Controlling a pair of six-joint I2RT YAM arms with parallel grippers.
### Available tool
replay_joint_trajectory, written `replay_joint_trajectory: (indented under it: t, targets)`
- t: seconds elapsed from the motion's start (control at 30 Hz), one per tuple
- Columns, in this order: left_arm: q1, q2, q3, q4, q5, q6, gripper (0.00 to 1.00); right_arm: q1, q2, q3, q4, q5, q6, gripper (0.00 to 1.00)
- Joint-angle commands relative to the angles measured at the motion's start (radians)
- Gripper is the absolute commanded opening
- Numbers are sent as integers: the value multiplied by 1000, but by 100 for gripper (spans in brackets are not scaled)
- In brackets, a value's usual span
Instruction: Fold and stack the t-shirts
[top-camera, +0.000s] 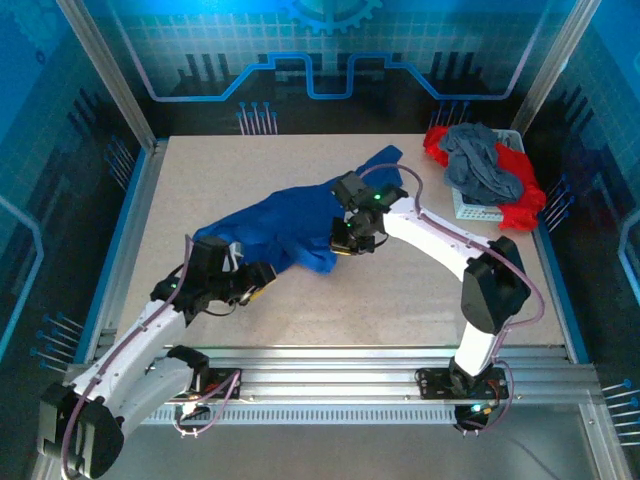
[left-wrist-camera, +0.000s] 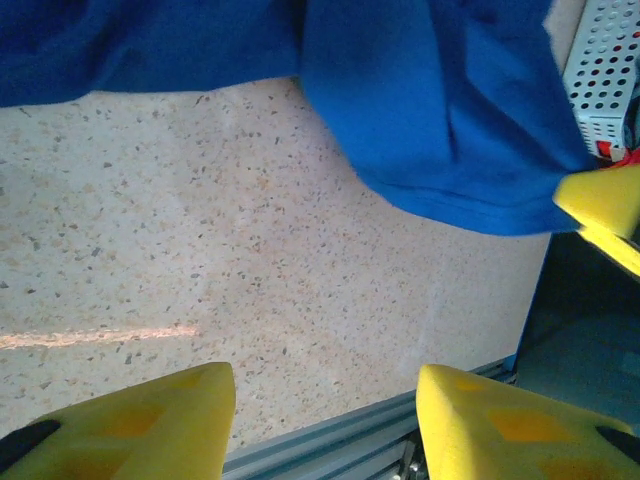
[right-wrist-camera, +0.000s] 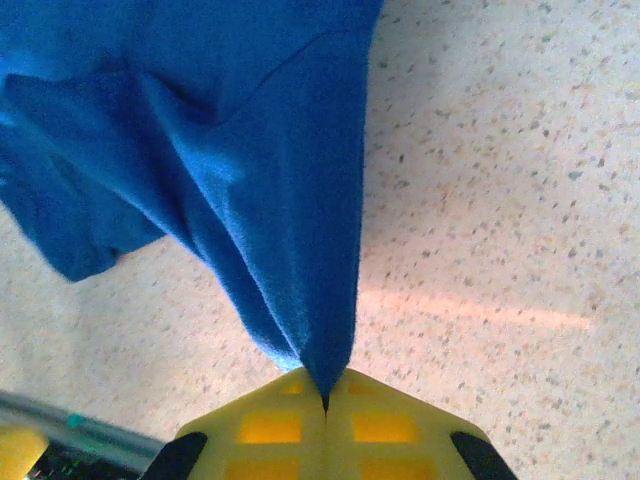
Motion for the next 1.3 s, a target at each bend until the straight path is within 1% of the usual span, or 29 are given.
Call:
replay_joint_trajectory:
  t: [0.0, 0.2, 0.33, 0.43, 0.53, 0.63, 0.73, 0.83, 0.97, 1.03, 1.17, 1.27]
  targets:
    - [-7, 15, -16, -10, 16, 10, 52, 27, -10, 11, -95, -77, -8, 0]
    - [-7, 13, -18, -24, 13, 21, 50, 99, -49, 77, -151, -120, 2, 0]
    - [-7, 3, -24, -30, 7, 20, 50, 107, -76, 79, -168, -135, 5, 0]
    - [-8, 9, -25, -22, 5, 15, 49, 67, -79, 28, -154, -143, 2, 0]
    - [-8, 35, -25, 2, 14, 10, 49, -12, -76, -27, -96, -113, -16, 0]
    - [-15, 86, -24, 46, 35, -1, 49, -97, 7, -14, -36, -133, -46, 0]
    - [-57, 156, 2, 75, 41, 8, 48, -135, 124, 38, -37, -142, -80, 0]
    - [-132, 262, 41, 88, 30, 15, 48, -154, 187, 36, -21, -117, -89, 0]
    - [-258, 397, 103, 126, -33, -5, 49, -185, 252, 34, -4, -56, -92, 0]
    - [-302, 449, 131, 158, -60, -24, 49, -203, 272, 47, 16, -29, -85, 0]
    - [-349, 528, 188, 181, -113, -45, 48, -216, 299, 136, 7, -21, -73, 0]
    - [-357, 533, 209, 162, -158, -54, 47, -188, 256, 148, -14, -19, -75, 0]
